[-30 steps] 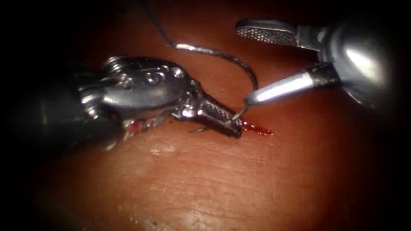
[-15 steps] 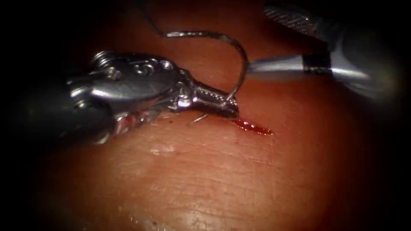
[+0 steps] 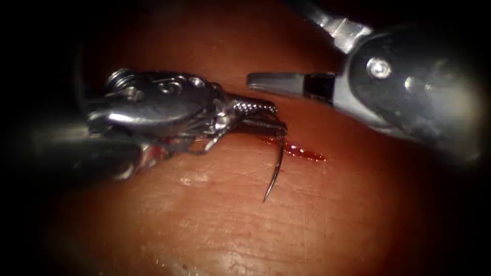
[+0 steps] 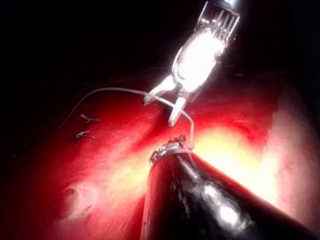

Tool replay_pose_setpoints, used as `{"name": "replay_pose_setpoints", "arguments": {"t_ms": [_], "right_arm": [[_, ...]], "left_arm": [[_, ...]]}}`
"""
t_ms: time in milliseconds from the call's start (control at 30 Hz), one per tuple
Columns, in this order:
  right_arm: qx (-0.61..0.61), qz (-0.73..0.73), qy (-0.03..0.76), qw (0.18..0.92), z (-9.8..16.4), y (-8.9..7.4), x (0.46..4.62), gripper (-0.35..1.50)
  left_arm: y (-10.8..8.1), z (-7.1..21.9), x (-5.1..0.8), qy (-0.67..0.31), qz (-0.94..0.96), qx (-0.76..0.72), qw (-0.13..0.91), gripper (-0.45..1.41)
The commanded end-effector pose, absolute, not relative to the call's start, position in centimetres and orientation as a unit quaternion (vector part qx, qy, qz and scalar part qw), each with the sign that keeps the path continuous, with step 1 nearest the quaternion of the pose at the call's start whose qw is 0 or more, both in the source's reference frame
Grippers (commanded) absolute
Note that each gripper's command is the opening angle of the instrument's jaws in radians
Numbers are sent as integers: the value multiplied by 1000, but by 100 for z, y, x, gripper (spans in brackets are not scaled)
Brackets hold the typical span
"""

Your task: Wound Closure

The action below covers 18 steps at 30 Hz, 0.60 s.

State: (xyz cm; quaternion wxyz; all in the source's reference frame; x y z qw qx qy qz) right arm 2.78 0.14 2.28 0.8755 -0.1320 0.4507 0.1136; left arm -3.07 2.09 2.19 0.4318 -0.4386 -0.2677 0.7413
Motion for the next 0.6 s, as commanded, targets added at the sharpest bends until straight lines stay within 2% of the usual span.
{"name": "replay_pose_setpoints", "arguments": {"t_ms": [33,267,433,600], "right_arm": [[-134,108,450,876,234,16,285,128],[-126,87,457,876,225,22,267,121],[-100,66,481,869,219,26,249,106],[-80,53,489,867,218,26,241,101]], "left_arm": [[213,223,-312,-269,740,-438,433,17],[213,224,-309,-269,744,-441,425,-13],[215,225,-304,-271,745,-442,419,-43],[216,226,-300,-272,745,-442,419,-45]]}}
